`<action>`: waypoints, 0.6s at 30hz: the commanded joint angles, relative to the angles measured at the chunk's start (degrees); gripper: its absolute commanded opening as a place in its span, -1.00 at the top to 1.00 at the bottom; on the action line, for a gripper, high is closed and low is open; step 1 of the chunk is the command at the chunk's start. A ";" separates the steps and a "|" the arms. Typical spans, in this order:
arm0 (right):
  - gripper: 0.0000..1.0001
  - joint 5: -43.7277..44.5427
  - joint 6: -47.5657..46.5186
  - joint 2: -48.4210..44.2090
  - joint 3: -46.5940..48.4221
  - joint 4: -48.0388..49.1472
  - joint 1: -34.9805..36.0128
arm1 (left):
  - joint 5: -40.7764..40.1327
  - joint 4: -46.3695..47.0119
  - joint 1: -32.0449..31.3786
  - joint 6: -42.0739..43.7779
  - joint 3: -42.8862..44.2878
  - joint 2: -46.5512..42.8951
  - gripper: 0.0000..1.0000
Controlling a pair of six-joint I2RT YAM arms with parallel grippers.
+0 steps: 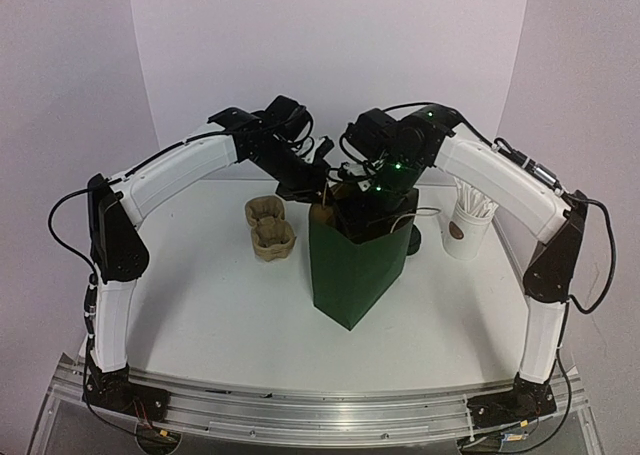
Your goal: Pack the takeout coffee
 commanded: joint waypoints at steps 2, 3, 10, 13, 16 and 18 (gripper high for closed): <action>-0.97 0.35 0.92 -2.43 2.47 -2.61 0.07 | -1.11 -1.61 0.40 0.63 3.09 -1.30 1.00; -0.97 0.52 0.86 -2.52 2.81 -2.55 0.08 | -1.23 -1.87 0.41 0.72 3.10 -1.30 1.00; -0.96 1.78 0.86 -3.32 4.46 -1.81 0.08 | -1.32 -2.31 0.47 0.94 3.18 -1.12 1.00; -0.97 2.72 0.82 -3.89 4.88 -1.33 0.10 | -1.82 -2.81 0.44 1.13 3.23 -1.17 1.00; -0.97 3.96 0.86 -4.34 5.09 -1.08 0.04 | -2.34 -3.29 0.61 1.24 3.10 -1.41 1.00; -0.97 5.03 1.02 -4.74 5.04 -0.72 0.09 | -2.63 -3.22 0.71 1.17 2.73 -1.80 1.00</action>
